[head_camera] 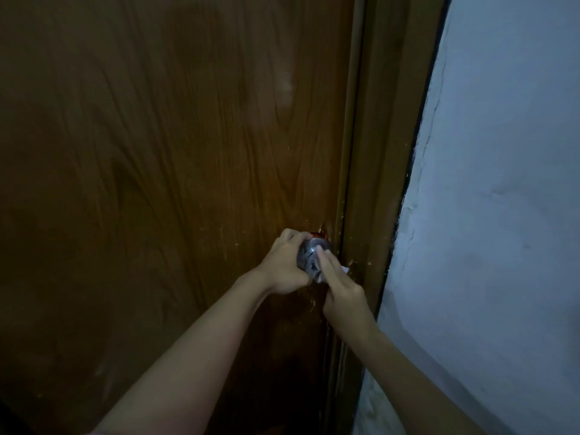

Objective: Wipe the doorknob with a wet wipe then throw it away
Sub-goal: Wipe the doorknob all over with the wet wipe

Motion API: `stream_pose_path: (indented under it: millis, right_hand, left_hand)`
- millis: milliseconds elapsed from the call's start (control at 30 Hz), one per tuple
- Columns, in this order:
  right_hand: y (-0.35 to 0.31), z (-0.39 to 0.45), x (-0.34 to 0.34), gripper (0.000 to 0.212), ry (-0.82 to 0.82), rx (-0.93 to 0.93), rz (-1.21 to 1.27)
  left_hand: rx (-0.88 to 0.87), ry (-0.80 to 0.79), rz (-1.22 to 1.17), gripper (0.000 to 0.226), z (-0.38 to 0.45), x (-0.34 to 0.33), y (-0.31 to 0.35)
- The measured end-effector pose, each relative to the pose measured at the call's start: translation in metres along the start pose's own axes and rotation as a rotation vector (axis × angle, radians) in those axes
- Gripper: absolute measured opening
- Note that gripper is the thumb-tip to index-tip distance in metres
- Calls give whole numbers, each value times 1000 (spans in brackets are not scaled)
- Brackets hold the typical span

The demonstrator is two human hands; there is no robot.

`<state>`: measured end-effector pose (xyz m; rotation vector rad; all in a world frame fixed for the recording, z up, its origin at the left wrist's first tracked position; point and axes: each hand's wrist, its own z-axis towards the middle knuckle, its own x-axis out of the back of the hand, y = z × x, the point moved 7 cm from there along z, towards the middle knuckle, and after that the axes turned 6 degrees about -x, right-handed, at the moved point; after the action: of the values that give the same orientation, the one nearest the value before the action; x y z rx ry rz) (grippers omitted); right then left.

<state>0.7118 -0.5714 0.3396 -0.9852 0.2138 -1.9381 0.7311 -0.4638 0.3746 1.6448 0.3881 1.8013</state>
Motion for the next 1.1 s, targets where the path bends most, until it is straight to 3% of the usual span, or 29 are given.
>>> stream_pose_path:
  millis: [133,267,433,533,700,933,1100]
  right_hand:
    - [11,1,3,72,-29,-200,91]
    - [-3,8,2,72,-21,-58,65]
    - [23,1,-9,67,-17,-561,406]
    - [18,-14,-22,62,56,-653,491]
    - [23,-2,-3,58,137,-644,532]
    - [-6,-7,-7,68,45,-346,268]
    - [-2,-10,11,62,185,-356,261]
  left_hand:
    - [-4,11,10,80,1,1,0]
    - [-8,9,-3,80,0,-1,-1]
    - [-12,35,0,80,0,0,-1]
    - [-8,47,-11,81,0,1,-1]
    - [1,40,-27,80,1,0,-2]
    - [-18,29,-17,79,-1,0,1]
    - [-21,16,8,80,-1,0,-2]
